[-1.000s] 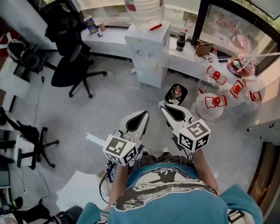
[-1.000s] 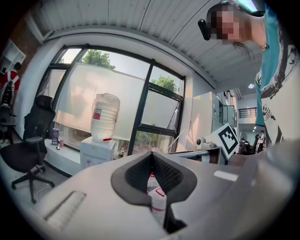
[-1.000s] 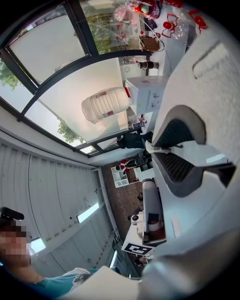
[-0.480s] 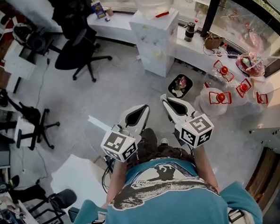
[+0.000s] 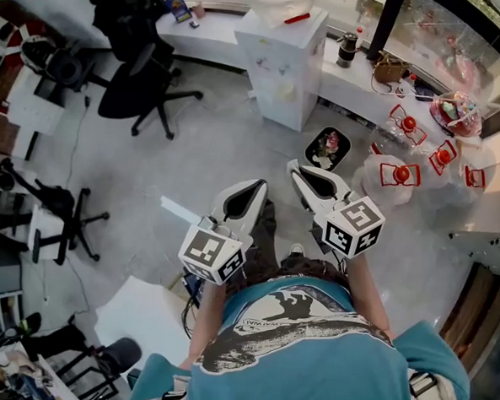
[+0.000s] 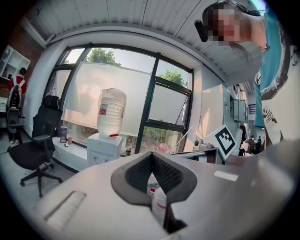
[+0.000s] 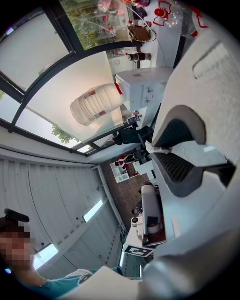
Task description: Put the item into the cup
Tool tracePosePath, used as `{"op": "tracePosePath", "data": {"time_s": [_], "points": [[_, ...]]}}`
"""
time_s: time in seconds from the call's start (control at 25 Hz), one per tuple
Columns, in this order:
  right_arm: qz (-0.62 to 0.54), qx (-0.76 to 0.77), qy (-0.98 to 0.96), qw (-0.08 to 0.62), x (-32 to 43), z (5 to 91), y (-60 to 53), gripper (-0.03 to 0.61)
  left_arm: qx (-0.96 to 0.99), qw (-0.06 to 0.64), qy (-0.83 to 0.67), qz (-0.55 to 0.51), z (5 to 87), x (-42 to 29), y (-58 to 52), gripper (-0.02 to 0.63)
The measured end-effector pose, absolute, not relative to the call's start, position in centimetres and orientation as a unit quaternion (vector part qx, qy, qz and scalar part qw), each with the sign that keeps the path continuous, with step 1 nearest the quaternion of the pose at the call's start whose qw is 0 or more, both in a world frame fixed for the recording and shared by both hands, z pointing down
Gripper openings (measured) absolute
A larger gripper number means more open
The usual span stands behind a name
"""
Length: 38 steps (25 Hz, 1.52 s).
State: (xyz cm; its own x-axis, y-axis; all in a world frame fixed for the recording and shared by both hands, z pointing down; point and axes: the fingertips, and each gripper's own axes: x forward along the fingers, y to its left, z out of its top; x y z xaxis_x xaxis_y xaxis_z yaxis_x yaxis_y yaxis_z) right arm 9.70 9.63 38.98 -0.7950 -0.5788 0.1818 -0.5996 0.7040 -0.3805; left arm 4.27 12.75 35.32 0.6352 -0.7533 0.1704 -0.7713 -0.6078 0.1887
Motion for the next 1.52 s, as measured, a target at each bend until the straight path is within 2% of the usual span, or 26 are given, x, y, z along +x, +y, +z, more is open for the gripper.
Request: {"op": "tracePosePath", "data": {"time_s": [0.28,0.84,1.16,1.52], "points": [[0.213,0.343,-0.914,0.032,7.0,39.4,3.4,0.034,0.903,0.12,-0.409,0.046,36.0,1.4,6.8,0.015],[0.241,0.402,-0.882,0.047,-2.4,40.5,-9.2,0.034,0.919,0.141,-0.366,0.048,36.4,-9.4,-6.5,0.015],[0.256,0.431,-0.863,0.061,-5.0,42.2,-11.7,0.034,0.937,0.145,-0.311,0.058,37.6,-10.8,-10.1,0.015],[0.279,0.457,-0.842,0.075,-4.5,44.0,-12.0,0.034,0.948,0.16,-0.268,0.062,38.8,-9.6,-11.4,0.014]]}}
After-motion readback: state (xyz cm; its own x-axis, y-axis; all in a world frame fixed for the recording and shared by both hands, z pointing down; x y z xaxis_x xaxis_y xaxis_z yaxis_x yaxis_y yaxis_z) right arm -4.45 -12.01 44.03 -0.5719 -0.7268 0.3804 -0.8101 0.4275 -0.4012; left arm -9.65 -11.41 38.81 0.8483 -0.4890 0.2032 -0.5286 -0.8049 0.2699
